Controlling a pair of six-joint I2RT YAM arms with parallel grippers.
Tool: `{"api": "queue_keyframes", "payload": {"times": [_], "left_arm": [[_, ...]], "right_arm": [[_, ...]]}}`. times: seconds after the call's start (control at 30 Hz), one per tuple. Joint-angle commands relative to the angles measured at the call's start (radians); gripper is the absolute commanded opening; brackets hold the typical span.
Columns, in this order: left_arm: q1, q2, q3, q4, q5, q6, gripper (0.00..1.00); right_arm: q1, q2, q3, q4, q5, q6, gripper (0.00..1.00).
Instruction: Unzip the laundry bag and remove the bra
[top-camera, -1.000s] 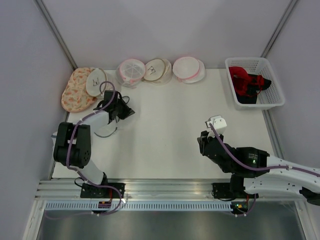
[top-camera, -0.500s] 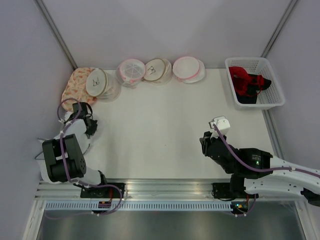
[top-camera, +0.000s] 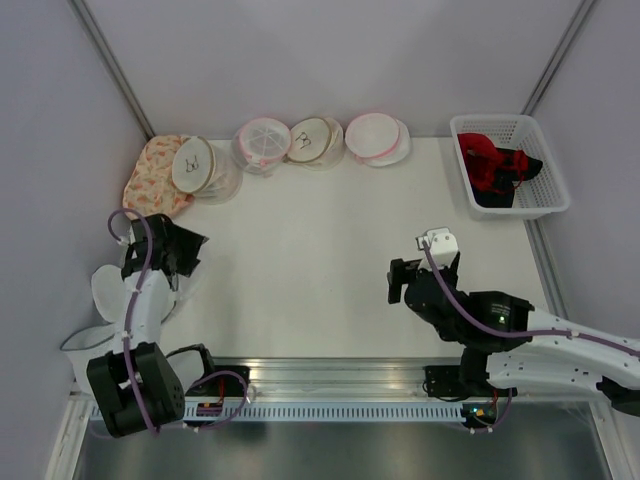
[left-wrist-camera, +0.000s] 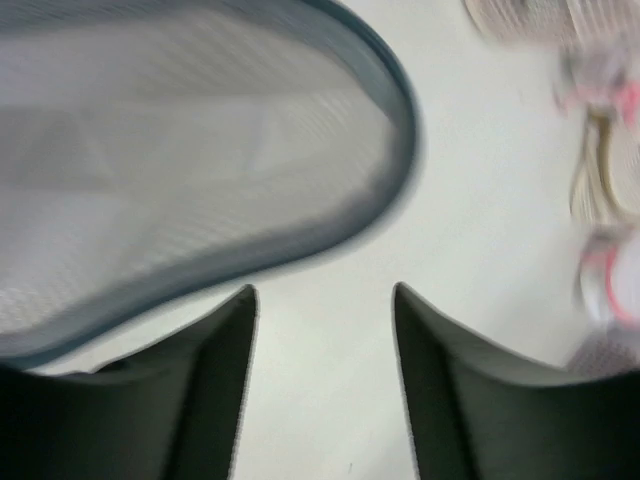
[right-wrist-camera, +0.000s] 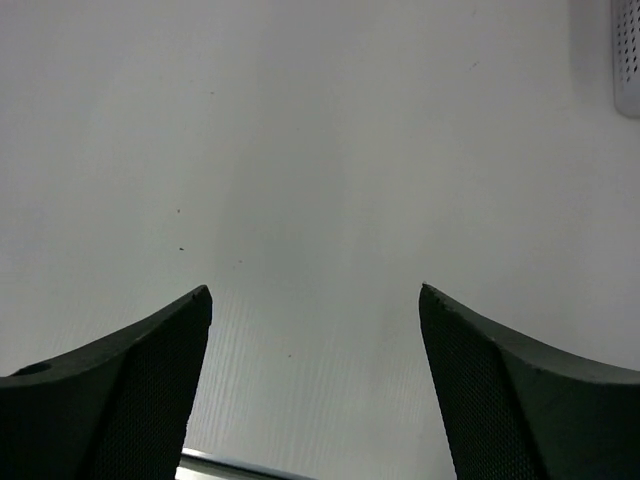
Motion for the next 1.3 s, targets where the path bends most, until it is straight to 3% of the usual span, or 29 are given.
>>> {"api": "queue_keyframes", "payload": {"times": [0.0,0.1,0.13,0.3,0.43,0.7,0.9,1.27], "left_arm": [[-0.033,-0.09,-0.011,0.094,0.33,0.109,0.7],[-0.094,-0.159,-0.011,0.087,0.431,0.156,0.81],[-0.114,-0.182,-0.019,0.087,0.45,0.171,0.85],[-0.315,-0.296,-0.066,0.097,0.479,0.198,0.9],[-0.376,-0.372,-0.135,0.111,0.513,0.212,0.9],[-0.389,-0.561,-0.217,0.079,0.6,0.173,0.92],[-0.389,-0.623,-0.204,-0.025,0.602,0.201,0.92],[-0.389,-0.652,-0.215,-0.103,0.568,0.218,0.92]], "right_arm": [[-0.07,0.099,0.053,0.033,-0.01,0.006,0.9],[-0.252,0.14,0.037,0.203,-0.254,-0.077,0.94],[-0.371,0.163,0.012,0.253,-0.333,-0.098,0.94],[-0.684,0.35,0.018,0.562,-0.723,-0.092,0.94],[-0.873,0.574,0.142,0.715,-0.907,-0.038,0.94],[-0.969,1.023,0.491,0.857,-0.949,0.035,0.95],[-0.999,1.258,0.737,0.794,-0.805,0.09,0.92],[-1.03,1.625,1.245,0.538,-0.721,0.219,0.78]]}}
